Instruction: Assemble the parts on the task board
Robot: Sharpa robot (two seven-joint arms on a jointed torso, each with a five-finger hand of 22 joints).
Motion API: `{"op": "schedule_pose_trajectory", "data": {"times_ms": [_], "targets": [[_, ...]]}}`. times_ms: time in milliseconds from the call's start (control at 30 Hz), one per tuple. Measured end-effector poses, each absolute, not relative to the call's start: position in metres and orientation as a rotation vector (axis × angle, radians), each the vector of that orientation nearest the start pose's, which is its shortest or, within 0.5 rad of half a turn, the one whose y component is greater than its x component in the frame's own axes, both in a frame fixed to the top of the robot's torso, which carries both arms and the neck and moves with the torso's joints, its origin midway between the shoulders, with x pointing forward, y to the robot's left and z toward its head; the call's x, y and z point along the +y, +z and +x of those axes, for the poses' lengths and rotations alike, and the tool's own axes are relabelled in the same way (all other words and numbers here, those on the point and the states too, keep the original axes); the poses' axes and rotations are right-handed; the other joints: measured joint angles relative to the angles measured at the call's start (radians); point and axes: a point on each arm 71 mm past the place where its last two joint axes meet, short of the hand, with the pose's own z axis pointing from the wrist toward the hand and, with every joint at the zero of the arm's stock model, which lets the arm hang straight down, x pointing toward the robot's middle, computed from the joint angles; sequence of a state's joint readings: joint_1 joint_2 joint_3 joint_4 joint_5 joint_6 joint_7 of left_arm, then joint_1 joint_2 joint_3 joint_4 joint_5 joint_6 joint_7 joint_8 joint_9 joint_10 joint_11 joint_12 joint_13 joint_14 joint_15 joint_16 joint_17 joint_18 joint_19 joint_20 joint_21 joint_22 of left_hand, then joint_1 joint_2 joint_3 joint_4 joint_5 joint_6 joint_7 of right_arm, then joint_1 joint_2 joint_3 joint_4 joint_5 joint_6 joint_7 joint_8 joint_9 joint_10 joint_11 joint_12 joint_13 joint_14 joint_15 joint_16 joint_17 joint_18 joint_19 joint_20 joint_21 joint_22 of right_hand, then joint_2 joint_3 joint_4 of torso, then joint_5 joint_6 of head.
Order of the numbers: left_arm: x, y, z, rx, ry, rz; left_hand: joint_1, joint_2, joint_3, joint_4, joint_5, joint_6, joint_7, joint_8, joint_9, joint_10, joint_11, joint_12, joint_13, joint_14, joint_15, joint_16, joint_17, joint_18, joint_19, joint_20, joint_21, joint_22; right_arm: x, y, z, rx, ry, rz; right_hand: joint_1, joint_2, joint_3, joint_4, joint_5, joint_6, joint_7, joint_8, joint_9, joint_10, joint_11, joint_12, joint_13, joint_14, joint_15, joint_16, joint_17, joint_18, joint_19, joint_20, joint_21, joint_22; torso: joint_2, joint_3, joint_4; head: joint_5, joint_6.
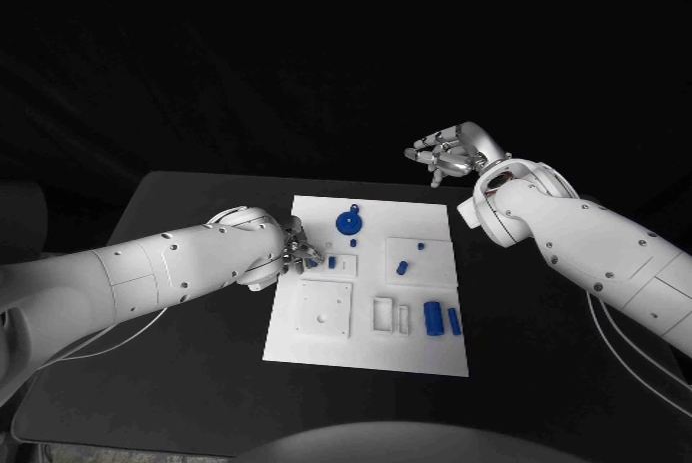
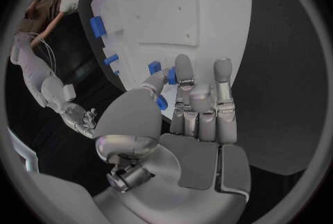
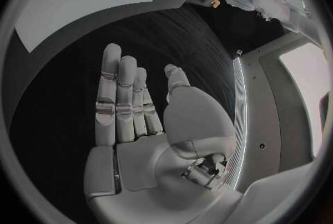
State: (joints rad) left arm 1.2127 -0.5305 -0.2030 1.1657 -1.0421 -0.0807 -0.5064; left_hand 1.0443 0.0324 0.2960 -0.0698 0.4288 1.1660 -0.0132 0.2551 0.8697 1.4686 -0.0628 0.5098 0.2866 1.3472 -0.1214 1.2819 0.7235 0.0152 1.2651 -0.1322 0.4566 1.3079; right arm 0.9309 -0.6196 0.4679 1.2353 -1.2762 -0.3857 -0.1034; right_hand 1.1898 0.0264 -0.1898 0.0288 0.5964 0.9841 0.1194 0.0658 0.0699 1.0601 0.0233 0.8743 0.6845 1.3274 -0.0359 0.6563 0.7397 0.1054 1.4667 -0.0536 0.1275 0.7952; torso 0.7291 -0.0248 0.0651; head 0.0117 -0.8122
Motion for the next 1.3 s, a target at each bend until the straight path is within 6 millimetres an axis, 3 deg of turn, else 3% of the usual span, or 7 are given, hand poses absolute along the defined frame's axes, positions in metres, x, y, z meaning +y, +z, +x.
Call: {"op": "schedule_pose_trajectory", "data": {"times_ms": [200,833,933,1300], "targets": [[0.1696,-0.2806,0.5192,2.240,-0.275,-0.236,0.013,-0.013,0.008,0.007,-0.004,0.002,0.001,0.000,0.000,0.000,0.000,0.000,0.000,0.000,0.000,0.000,-0.003,0.000,-0.003,0.003,0.000,0.000,-0.2148,-0.1760,0.5471,1.460,0.791,0.480,0.000,0.000,0.000,0.000,0.000,0.000,0.000,0.000,0.000,0.000,0.000,0.000,0.000,0.000,0.000,0.000,0.000,0.000,0.000,0.000,0.000,0.000,0.000,-0.0006,0.0006,-0.001,-0.002],[0.1682,-0.2787,0.5201,2.242,-0.263,-0.136,0.022,-0.022,0.013,0.013,-0.016,0.001,0.002,-0.003,0.002,0.000,0.000,-0.004,0.001,0.000,0.000,-0.005,-0.009,0.000,-0.004,0.004,0.000,0.000,-0.2148,-0.1763,0.5471,1.462,0.791,0.480,0.000,0.000,0.003,0.003,0.000,0.000,0.000,0.000,0.000,0.000,0.000,0.000,0.000,0.000,0.000,0.000,0.000,0.000,0.000,0.000,0.000,0.000,0.000,-0.0013,0.0019,-0.004,-0.003],[0.1680,-0.2787,0.5202,2.240,-0.264,-0.127,0.022,-0.022,0.017,0.017,-0.019,0.001,0.003,-0.003,0.002,0.000,0.000,-0.004,0.002,0.000,0.000,-0.005,-0.009,0.016,-0.004,0.004,0.000,0.000,-0.2149,-0.1764,0.5471,1.462,0.790,0.480,0.000,0.000,0.003,0.003,0.000,0.000,0.000,0.000,0.000,0.000,0.000,0.000,0.000,0.000,0.000,0.000,0.000,0.000,0.000,0.000,0.000,0.000,0.000,-0.0011,0.0020,-0.004,-0.003],[0.1662,-0.2785,0.5221,2.242,-0.261,-0.114,0.026,-0.026,0.020,0.019,-0.019,0.002,0.004,-0.003,0.004,0.000,0.000,-0.004,0.004,0.000,0.000,-0.005,-0.009,0.016,-0.004,0.004,0.000,0.000,-0.2146,-0.1766,0.5470,1.462,0.791,0.480,0.000,0.000,0.003,0.003,0.000,0.000,0.000,0.000,0.000,0.000,0.000,0.000,0.000,0.000,0.000,0.000,0.000,0.000,0.000,0.000,0.000,0.000,-0.001,-0.0001,0.0018,-0.004,-0.004]]}}
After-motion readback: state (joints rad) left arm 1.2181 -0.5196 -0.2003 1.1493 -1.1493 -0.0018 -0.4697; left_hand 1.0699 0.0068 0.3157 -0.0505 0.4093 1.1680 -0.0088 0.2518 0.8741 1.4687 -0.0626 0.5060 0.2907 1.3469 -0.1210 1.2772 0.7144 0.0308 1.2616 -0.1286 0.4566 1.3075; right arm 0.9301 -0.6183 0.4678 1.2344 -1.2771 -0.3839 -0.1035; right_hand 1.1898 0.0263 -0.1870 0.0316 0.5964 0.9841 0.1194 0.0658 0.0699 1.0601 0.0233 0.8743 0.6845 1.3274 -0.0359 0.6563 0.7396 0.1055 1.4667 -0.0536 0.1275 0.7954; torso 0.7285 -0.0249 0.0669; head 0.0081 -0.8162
